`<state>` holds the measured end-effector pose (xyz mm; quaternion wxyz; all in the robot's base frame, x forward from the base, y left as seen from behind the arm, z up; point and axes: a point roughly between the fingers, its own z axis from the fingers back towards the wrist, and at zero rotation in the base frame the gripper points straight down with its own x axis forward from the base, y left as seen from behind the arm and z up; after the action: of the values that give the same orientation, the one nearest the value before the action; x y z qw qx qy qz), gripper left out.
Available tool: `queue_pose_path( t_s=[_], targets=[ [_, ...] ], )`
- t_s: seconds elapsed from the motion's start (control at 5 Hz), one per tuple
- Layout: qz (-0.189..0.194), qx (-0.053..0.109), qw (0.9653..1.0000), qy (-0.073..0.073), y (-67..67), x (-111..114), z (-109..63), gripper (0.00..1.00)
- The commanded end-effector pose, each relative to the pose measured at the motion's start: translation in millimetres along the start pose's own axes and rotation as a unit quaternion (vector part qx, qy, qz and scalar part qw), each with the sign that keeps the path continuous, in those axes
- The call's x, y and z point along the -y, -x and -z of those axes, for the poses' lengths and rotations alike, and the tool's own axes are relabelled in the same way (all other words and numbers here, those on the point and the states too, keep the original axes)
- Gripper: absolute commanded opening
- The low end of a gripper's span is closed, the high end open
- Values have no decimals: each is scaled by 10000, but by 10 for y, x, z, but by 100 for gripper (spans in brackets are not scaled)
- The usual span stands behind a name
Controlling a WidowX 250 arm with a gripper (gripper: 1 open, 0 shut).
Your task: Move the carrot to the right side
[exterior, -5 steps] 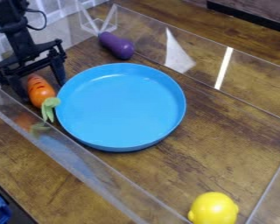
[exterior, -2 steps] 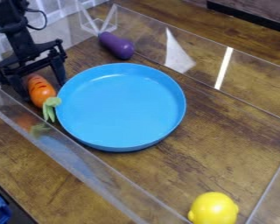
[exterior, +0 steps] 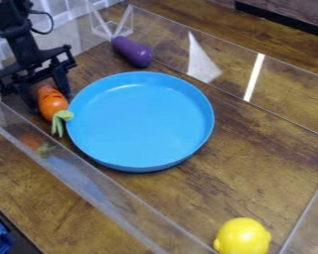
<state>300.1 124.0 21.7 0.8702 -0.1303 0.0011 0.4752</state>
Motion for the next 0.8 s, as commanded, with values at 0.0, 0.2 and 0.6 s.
queue_pose_path(
  t_s=[0.0, 0.2, 0.6],
  targets=[
    [606, 23, 9981, 74, 187, 236, -139, 0],
    [905, -97, 9958, 119, 279, 331, -201, 0],
    [1146, -68, 9932, 208, 321, 340, -336, 0]
  ],
)
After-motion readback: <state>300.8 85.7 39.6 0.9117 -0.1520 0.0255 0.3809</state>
